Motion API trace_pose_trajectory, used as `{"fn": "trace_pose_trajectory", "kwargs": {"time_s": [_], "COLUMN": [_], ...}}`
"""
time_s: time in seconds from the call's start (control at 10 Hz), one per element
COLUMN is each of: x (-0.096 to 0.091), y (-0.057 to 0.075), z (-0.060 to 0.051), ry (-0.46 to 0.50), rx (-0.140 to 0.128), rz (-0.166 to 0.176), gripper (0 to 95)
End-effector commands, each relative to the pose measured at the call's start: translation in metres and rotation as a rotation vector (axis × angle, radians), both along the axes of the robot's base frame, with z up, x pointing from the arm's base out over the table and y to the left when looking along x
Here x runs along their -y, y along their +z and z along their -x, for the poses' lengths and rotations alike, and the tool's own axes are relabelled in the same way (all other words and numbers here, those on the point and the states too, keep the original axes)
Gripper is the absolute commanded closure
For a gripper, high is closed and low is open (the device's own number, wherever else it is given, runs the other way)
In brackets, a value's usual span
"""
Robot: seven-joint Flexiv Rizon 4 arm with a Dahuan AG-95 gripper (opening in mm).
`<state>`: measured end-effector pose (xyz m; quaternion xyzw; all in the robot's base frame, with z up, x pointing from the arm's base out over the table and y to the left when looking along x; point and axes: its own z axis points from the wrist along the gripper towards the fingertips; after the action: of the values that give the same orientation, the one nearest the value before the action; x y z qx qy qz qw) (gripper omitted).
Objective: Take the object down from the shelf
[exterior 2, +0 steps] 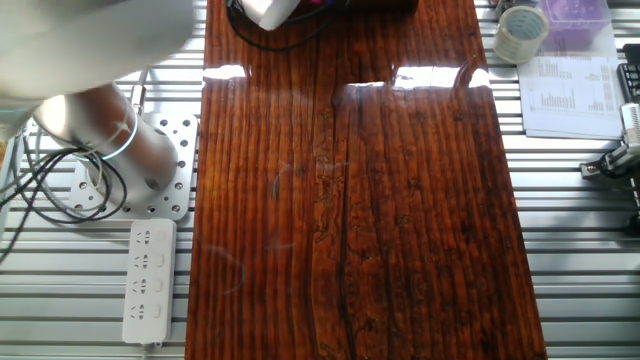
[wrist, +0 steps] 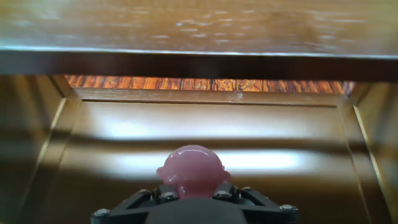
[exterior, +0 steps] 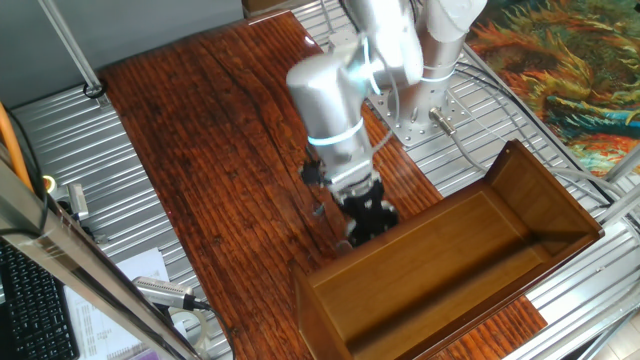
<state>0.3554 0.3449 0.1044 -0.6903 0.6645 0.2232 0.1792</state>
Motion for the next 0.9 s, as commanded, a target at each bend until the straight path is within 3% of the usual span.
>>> {"fn": "trace_pose_trajectory", "kwargs": {"time_s": [0.1, 0.2, 0.4, 0.6, 0.7, 0.9], "x": [0.014, 0.018, 0.032, 0.044, 0.052, 0.069], "y": [0.004, 0.006, 0.012, 0.020, 0.025, 0.033], "z": [-0.010, -0.012, -0.026, -0.043, -0.049, -0.056], "ry": [-0.039, -0.056, -0.086, -0.110, -0.148, -0.252], "rx": [0.014, 0.011, -0.005, -0.016, -0.030, -0.073], "rz": [0.036, 0.053, 0.089, 0.159, 0.209, 0.259], "gripper": [95.0, 95.0, 95.0, 95.0, 95.0, 95.0]}}
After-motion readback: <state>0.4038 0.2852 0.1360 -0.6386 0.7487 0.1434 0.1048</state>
